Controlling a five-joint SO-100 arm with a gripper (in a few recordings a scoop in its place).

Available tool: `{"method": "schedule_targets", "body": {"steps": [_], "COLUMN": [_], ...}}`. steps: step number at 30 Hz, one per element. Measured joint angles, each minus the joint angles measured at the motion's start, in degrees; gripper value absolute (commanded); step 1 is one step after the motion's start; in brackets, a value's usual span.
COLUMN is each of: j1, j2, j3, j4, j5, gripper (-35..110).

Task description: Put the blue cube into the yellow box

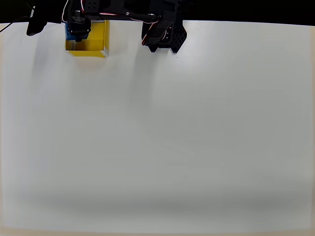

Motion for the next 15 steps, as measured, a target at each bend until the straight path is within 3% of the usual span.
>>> {"method": "schedule_targets", "body": {"steps": [7, 15], "j1": [0.00, 0.00], "j2": [0.00, 0.70], "j3": [-0.35, 1.76], "j4": [4.48, 1.41], "j5": [0.44, 1.32], "gripper": [18, 18]}}
